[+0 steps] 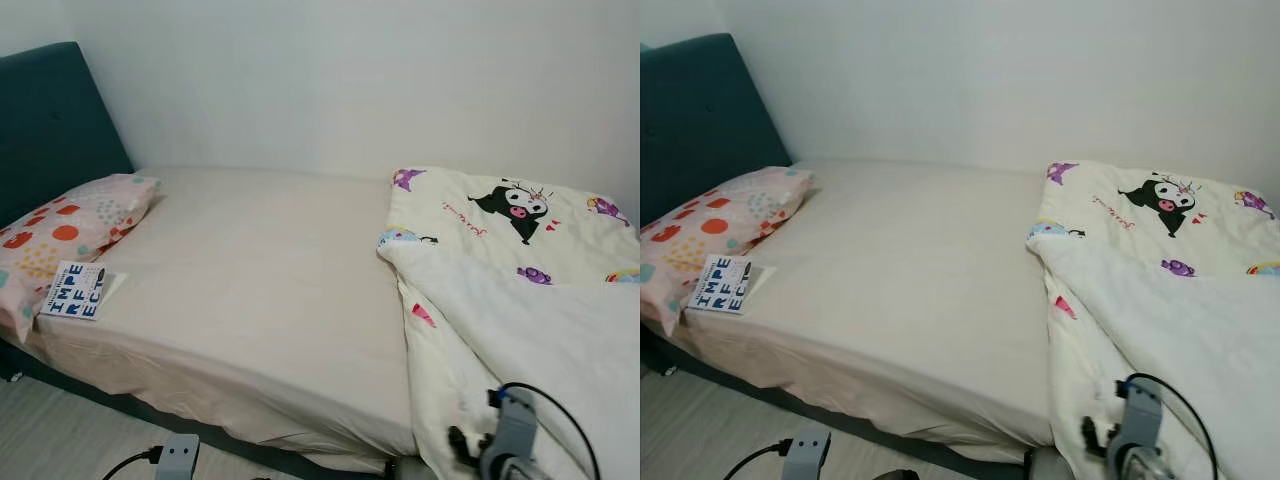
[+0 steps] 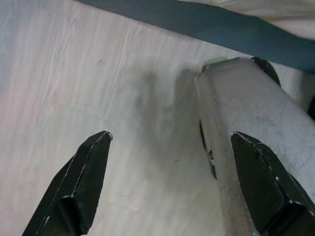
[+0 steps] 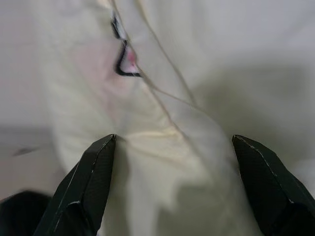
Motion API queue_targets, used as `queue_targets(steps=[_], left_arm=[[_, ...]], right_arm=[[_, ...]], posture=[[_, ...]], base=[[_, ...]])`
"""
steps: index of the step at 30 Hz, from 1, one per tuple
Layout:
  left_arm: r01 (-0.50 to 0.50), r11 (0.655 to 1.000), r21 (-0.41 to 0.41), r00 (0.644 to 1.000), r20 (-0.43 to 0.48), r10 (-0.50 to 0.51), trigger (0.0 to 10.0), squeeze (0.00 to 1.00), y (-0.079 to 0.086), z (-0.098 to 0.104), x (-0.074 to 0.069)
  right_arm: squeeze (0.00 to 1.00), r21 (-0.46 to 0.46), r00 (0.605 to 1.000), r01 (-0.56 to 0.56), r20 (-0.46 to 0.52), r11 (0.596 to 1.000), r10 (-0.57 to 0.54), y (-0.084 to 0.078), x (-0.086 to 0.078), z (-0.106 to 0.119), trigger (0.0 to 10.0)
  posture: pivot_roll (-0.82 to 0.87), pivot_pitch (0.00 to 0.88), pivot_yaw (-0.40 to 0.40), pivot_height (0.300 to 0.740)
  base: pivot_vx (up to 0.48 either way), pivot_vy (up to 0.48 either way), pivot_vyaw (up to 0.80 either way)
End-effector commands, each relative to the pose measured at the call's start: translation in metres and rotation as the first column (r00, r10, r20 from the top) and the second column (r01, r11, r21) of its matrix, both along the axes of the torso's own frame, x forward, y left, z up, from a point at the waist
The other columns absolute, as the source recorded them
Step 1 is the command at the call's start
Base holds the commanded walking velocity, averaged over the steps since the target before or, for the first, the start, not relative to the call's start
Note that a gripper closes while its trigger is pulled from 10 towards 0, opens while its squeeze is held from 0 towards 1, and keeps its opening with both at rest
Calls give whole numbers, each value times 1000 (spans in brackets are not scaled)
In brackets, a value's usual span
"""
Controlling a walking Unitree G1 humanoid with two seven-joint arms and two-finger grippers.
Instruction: Clean up the room
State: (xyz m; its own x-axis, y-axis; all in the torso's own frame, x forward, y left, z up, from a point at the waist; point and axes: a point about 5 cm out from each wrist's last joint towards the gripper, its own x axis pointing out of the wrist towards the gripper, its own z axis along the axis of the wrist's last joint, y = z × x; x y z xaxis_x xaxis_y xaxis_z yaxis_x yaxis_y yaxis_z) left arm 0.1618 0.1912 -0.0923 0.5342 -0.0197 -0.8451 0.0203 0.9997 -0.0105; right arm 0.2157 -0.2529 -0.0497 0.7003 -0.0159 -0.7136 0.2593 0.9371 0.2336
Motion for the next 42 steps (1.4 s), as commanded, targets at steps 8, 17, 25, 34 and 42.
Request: queue_targets(steps=[8,17,25,34,42], left_arm=[[25,999,27,999,-39,-24,10000,0,10,-2,-9],[32,999,29,999,-44,-31,10000,0,10,-3,-10],[35,999,20,998,-47,-34,10000,0,5,-4,-11],[46,999,17,997,-57,-45,10000,0,2,-5,-13],[49,999,12,997,-56,-48,10000,0,-3,-4,-8]], right_arm=[[0,162,997,34,65,986,-45,19,6,0,10000],[0,359,971,-90,238,929,2,47,39,21,10000],[0,435,862,-507,267,744,431,97,29,18,10000],[0,403,791,-607,222,685,570,87,13,12,10000],[0,341,915,-350,322,873,241,56,44,31,10000]], posture=[[-112,21,78,605],[-113,16,75,605],[-117,14,68,605],[-134,11,69,605],[-155,0,70,605]], base=[[0,0,0],[0,0,0],[0,0,0],[0,0,0],[0,0,0]])
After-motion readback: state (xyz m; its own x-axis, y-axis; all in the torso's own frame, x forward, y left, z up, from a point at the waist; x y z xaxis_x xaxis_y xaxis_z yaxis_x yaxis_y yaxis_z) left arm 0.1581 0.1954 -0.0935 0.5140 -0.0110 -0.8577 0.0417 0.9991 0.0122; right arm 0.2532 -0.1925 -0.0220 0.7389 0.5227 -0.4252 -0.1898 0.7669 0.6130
